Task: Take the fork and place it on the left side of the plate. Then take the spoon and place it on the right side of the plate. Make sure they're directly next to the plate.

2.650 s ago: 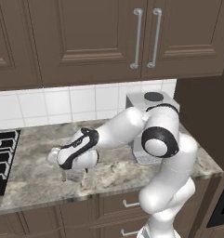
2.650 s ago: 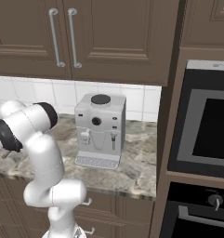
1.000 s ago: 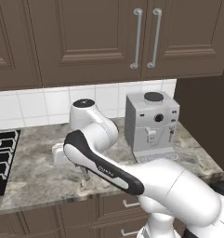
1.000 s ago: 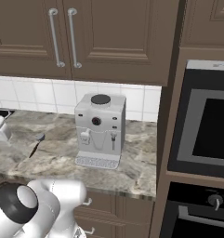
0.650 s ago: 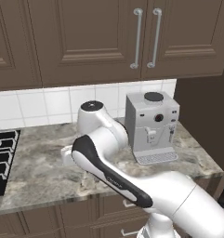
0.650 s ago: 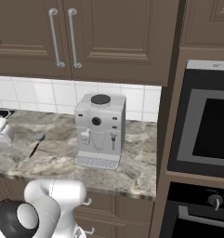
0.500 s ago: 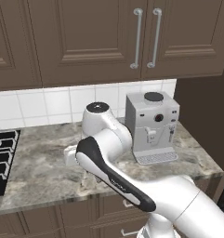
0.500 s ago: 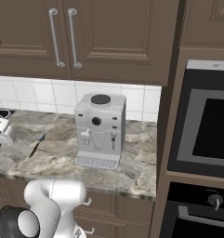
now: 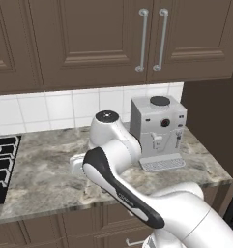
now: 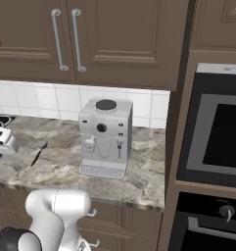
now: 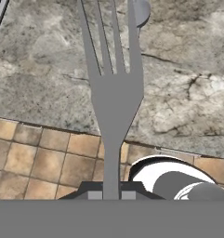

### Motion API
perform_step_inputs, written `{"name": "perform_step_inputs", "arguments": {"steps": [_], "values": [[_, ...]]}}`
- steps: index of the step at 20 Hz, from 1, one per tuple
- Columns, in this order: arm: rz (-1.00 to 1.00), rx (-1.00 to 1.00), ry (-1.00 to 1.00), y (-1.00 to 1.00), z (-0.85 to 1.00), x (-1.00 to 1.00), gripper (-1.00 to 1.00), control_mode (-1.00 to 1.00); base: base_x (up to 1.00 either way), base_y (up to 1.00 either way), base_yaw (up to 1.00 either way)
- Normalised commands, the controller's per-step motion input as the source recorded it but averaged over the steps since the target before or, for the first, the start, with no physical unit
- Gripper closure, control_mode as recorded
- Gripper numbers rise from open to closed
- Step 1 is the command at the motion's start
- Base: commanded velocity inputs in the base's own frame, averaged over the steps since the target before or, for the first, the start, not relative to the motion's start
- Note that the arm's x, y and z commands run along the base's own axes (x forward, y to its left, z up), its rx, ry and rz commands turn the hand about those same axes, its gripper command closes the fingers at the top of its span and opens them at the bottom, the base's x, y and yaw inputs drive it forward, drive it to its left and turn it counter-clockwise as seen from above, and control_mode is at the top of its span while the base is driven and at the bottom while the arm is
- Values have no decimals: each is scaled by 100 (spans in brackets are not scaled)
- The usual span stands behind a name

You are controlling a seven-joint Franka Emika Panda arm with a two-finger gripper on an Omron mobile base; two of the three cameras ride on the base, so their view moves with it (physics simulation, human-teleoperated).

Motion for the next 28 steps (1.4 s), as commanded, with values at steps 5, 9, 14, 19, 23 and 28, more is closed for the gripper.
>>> {"name": "perform_step_inputs", "arguments": {"steps": [5,9,14,19,23,28], "values": [[0,0,0,0,0,0,100,-100,0,0,0],[0,0,0,0,0,0,100,-100,0,0,0],[0,0,0,0,0,0,100,-100,0,0,0],[0,0,0,0,0,0,100,100,0,0,0],[0,0,0,0,0,0,100,100,0,0,0],[0,0,0,0,0,0,100,100,-58,5,2]]}}
